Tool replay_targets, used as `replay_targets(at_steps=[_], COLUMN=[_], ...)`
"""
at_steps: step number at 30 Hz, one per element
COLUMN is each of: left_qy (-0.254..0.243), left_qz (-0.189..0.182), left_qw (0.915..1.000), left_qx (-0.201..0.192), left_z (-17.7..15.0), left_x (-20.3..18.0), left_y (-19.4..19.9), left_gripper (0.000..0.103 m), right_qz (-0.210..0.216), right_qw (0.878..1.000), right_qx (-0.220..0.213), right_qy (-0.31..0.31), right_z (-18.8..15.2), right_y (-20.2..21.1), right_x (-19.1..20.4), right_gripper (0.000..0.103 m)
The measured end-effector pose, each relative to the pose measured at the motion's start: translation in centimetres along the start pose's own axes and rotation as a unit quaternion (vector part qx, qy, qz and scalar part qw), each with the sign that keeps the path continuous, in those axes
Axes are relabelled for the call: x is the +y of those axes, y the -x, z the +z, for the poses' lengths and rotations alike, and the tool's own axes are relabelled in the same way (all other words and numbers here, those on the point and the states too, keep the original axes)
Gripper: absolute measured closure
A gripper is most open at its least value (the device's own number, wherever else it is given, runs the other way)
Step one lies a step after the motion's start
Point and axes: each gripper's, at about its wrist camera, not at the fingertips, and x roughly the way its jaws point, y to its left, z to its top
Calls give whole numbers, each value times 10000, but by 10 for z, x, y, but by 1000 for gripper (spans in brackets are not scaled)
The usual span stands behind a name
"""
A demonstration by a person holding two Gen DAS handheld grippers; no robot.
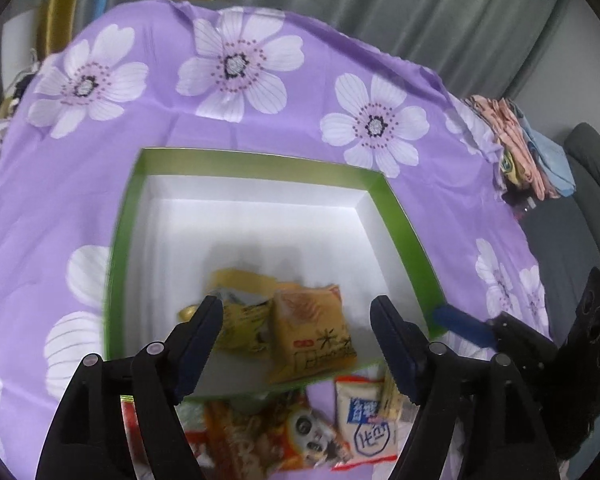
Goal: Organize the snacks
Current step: 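Return the right tool to the pile and grasp the white-and-green bag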
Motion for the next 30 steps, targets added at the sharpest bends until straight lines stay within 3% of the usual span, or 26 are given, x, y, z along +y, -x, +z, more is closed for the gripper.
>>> replay_targets(at_steps=[13, 30], left_qy=[318, 1055], left_qz=[215, 261], left_qw=[9991, 9941], left_qx=[-200, -66], left_z=[-45, -106], left_x=[24, 62], left_y=[60, 91], left_gripper=[23, 23], right_qz=[-67, 366], right_qw=[9992, 9988], right_qx=[105, 309], right_qy=[-370, -61], right_z=[-53, -74], right_y=[48, 58], right_x=[4, 51], right_gripper=[46, 46])
